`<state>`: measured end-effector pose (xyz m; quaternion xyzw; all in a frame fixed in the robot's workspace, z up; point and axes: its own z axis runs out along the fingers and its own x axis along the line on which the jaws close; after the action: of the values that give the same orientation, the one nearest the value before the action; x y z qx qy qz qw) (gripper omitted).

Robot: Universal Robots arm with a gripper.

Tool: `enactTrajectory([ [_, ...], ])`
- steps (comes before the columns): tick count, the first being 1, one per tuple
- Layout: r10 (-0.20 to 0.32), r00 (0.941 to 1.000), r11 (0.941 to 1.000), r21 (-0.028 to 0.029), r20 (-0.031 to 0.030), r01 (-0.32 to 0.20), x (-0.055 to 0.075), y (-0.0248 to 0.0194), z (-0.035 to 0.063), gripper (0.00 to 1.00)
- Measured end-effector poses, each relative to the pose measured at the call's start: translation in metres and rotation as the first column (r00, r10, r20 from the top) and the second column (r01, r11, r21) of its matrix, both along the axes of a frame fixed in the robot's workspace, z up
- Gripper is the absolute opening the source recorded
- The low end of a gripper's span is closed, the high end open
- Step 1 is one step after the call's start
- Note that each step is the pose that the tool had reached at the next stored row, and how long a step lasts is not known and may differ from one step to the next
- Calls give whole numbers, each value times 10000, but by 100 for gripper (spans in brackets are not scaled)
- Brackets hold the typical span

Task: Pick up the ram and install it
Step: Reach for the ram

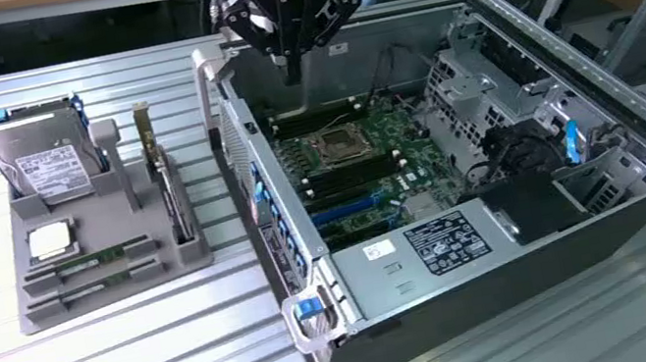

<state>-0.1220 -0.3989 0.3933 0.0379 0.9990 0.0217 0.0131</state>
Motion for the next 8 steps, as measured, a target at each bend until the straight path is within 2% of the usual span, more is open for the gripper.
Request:
enactTrajectory([
  [8,0,10000,10000,1,0,0,-59,0,0,11],
])
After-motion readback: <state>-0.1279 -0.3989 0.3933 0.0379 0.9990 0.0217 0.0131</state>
